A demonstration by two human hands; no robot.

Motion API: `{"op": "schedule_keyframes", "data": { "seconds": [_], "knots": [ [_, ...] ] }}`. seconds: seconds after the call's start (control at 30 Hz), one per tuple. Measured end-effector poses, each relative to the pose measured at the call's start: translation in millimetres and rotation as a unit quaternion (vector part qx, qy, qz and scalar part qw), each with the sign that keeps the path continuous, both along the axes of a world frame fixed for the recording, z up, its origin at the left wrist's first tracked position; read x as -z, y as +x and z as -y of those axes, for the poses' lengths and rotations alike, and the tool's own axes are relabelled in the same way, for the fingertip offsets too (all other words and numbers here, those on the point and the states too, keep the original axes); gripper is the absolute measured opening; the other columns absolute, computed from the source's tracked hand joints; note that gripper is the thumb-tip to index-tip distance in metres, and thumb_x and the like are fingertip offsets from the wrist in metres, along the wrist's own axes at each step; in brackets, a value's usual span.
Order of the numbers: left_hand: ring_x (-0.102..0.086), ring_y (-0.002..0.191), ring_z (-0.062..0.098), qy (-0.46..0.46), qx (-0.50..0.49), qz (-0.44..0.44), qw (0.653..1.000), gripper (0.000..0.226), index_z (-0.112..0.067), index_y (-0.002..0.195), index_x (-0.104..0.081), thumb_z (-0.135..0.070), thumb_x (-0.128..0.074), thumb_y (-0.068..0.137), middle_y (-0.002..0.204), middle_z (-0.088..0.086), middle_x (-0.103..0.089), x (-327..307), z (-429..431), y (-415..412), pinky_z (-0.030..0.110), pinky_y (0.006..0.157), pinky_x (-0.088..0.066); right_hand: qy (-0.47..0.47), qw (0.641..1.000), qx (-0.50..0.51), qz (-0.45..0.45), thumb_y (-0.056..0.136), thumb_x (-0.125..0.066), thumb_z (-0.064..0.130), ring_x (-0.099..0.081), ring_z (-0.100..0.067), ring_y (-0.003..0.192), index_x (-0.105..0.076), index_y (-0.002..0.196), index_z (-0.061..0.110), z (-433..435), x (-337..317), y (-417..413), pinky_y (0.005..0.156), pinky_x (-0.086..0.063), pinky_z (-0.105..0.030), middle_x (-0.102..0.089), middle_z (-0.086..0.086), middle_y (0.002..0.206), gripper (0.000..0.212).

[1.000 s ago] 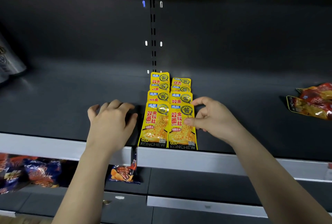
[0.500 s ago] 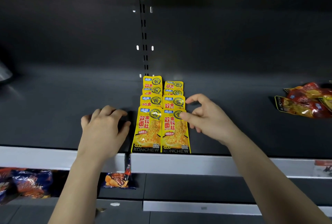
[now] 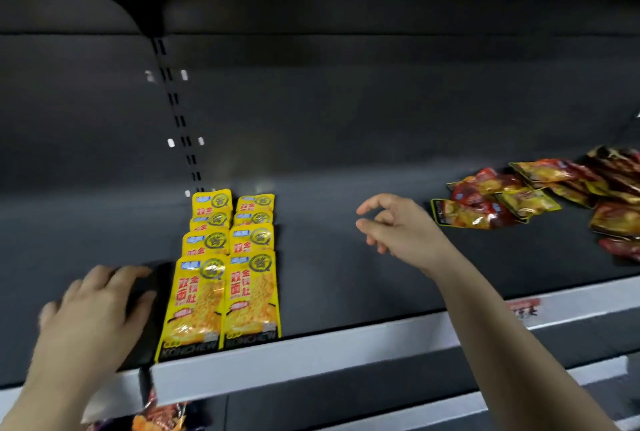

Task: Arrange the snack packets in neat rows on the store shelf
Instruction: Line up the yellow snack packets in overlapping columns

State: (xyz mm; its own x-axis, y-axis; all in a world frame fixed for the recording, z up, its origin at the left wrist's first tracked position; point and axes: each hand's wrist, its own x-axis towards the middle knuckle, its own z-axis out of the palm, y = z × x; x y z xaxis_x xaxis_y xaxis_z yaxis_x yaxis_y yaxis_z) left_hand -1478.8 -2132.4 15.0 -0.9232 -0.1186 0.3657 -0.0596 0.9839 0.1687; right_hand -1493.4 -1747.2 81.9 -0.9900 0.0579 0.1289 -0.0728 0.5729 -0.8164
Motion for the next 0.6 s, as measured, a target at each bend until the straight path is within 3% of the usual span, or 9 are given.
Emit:
{"op": "schedule_keyframes", "data": {
  "seconds": [0.07,0.1,0.2,0.33,0.47,0.6],
  "knots": [
    [-0.055,0.1,0.037,0.025,0.014,-0.027,0.999,0.042,-0.035,0.116,-0.055,-0.053,-0.034,0.084,0.106,0.003,-0.058,7.5,1.9,-6.4,0.056,0.083,-0.048,0.008,1.0,0.009,-0.005,0.091,-0.064,0.022,-0.059,-0.006,0.053,-0.062,0.098,0.022,-20.8,-0.9,3.3,0.049,-0.041,-0.012,-0.07,-0.003,0.068,0.008],
    [-0.054,0.101,0.037,0.044,0.016,-0.053,0.998,0.045,-0.031,0.116,-0.055,-0.052,-0.031,0.084,0.107,0.005,-0.059,1.0,-11.5,-4.4,0.056,0.084,-0.048,0.009,1.0,0.015,-0.008,0.091,-0.064,0.021,-0.059,-0.006,0.053,-0.062,0.099,0.022,-31.7,-1.2,4.5,0.049,-0.042,-0.012,-0.07,-0.003,0.069,0.008],
    [-0.058,0.093,0.04,0.08,0.036,-0.094,0.992,0.04,-0.021,0.109,-0.061,-0.043,-0.04,0.083,0.097,0.009,-0.06,-45.2,-93.3,8.6,0.055,0.077,-0.049,0.03,0.999,0.033,-0.017,0.091,-0.064,0.022,-0.06,-0.005,0.053,-0.062,0.098,0.023,-66.1,1.0,6.0,0.051,-0.045,-0.014,-0.07,-0.001,0.068,0.007],
    [-0.062,0.095,0.036,0.038,0.129,-0.078,0.988,0.037,-0.022,0.104,-0.065,-0.042,-0.043,0.083,0.1,0.006,-0.065,-58.3,-191.5,-4.0,0.048,0.078,-0.044,0.029,0.998,0.055,-0.023,0.088,-0.066,0.019,-0.066,-0.018,0.058,-0.061,0.089,0.024,-118.0,10.1,7.7,0.06,-0.053,-0.033,-0.067,-0.003,0.066,0.008],
    [-0.064,0.094,0.031,0.007,0.207,-0.066,0.976,0.043,-0.026,0.106,-0.065,-0.046,-0.035,0.083,0.102,0.0,-0.065,-53.2,-281.0,-16.8,0.043,0.079,-0.044,0.067,0.995,0.075,-0.022,0.086,-0.066,0.019,-0.06,-0.007,0.055,-0.063,0.087,0.025,-179.8,11.3,13.0,0.06,-0.046,-0.025,-0.062,0.007,0.059,0.007],
    [-0.064,0.09,0.027,0.001,0.256,-0.073,0.964,0.04,-0.027,0.105,-0.065,-0.044,-0.036,0.084,0.102,-0.004,-0.065,-51.3,-363.8,-13.3,0.038,0.078,-0.042,0.103,0.989,0.104,-0.014,0.086,-0.067,0.021,-0.056,-0.004,0.063,-0.065,0.086,0.023,-245.1,8.0,13.9,0.06,-0.041,-0.023,-0.064,0.01,0.069,0.002]
  ]
}}
